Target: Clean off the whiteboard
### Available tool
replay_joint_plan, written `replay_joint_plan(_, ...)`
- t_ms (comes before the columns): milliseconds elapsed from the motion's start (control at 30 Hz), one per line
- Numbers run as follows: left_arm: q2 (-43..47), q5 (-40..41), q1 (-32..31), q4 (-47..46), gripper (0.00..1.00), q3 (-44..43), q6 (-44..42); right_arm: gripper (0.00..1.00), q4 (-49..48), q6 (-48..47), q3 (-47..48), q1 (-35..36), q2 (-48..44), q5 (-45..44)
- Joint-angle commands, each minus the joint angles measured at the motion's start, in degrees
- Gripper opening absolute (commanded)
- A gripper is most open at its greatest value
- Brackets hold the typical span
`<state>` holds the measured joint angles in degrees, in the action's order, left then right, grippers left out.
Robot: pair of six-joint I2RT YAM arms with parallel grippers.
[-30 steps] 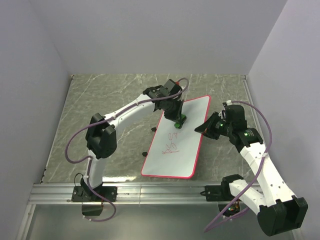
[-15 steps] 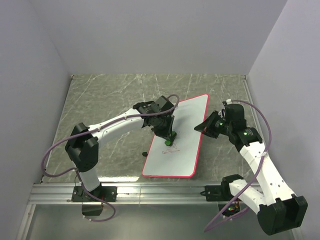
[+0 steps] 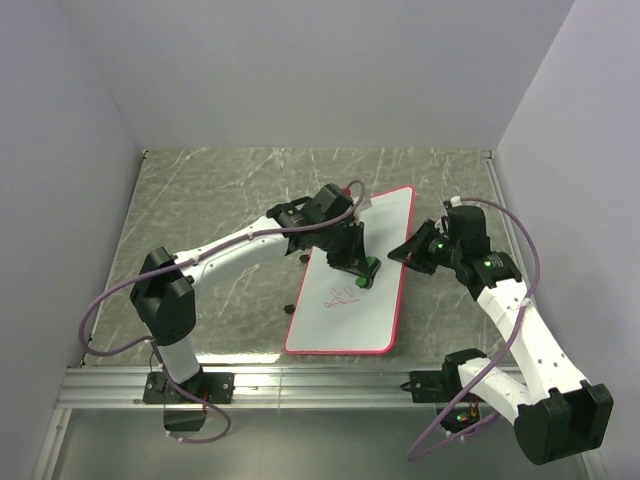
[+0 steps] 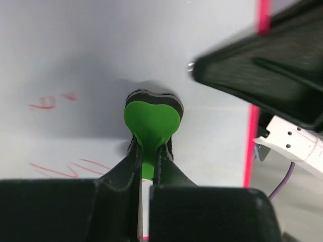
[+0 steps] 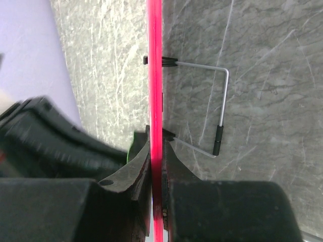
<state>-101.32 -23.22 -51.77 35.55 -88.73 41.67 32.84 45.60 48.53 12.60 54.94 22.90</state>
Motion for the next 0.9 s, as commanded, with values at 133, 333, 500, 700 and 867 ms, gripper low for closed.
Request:
replay_joint_plan(133, -2.39, 2.65, 6.93, -6.98, 0.00, 14.97, 1.04, 0.00, -4.71, -2.98, 1.04, 1.99, -0.53, 1.45)
replay_joint_plan(333, -5.82, 5.47, 9.58, -4.44, 0.00, 14.72, -1.15, 0.00, -4.10, -3.50, 1.12, 1.90, -0.80, 1.19)
replay_joint_plan(500, -8.71, 5.03, 10.37, -5.49, 0.00, 17.27, -1.42, 0.00, -4.01, -3.77, 0.95, 1.90, -0.88, 1.10)
replay_joint_plan(700, -8.64, 4.24, 10.29, -5.32, 0.00, 17.02, -2.65, 0.00, -4.45, -3.85, 0.34, 1.82, -1.41, 1.19)
replay_joint_plan(867, -9.86, 3.19, 7.22, 1.09, 0.00, 3.41, -4.05, 0.00, -5.15, -3.59, -0.54, 1.90, -1.15, 1.63)
